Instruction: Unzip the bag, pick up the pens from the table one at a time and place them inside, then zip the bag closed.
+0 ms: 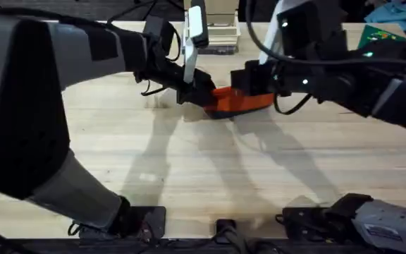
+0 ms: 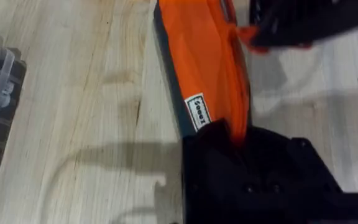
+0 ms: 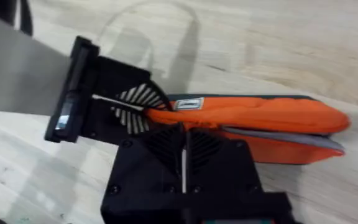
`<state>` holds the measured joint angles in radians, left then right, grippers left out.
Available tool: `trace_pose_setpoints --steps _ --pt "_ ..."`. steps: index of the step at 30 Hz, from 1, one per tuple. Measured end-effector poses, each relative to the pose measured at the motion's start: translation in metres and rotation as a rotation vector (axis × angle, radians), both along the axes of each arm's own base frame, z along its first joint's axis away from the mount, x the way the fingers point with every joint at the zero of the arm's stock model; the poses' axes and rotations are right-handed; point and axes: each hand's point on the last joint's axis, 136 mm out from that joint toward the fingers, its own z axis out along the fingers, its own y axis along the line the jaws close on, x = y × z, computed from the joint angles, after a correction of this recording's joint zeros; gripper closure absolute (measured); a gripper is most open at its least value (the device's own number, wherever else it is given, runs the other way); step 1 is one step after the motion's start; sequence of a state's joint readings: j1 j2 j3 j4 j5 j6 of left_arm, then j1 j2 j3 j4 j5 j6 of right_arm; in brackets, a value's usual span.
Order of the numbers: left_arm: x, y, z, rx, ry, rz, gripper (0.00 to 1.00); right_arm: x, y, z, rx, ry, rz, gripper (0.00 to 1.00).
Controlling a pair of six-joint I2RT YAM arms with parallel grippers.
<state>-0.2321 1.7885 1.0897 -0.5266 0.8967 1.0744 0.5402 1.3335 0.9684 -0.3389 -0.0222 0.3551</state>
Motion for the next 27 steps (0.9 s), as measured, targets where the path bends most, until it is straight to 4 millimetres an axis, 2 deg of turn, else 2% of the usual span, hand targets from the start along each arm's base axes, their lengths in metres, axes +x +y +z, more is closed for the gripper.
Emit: trace_pose_setpoints --steps 13,21,22,25,27 --pt "0.000 0.000 0.000 0.000 0.000 0.000 0.957 -0.012 0.057 -0.011 0.091 0.029 0.093 0.968" --pt "0.000 0.000 0.000 0.000 0.001 0.001 0.957 -0.013 0.062 -0.010 0.104 0.029 0.093 0.969" --pt "0.000 0.000 0.000 0.000 0.001 0.001 0.957 -0.013 0.063 -0.010 0.107 0.031 0.091 0.938" --pt "0.000 0.000 0.000 -0.001 -0.003 -0.002 0.957 -0.012 0.066 -0.007 0.119 0.018 0.098 0.676" --pt "0.001 0.002 0.000 -0.001 -0.005 -0.001 0.957 -0.011 0.062 -0.008 0.106 0.020 0.087 0.517"
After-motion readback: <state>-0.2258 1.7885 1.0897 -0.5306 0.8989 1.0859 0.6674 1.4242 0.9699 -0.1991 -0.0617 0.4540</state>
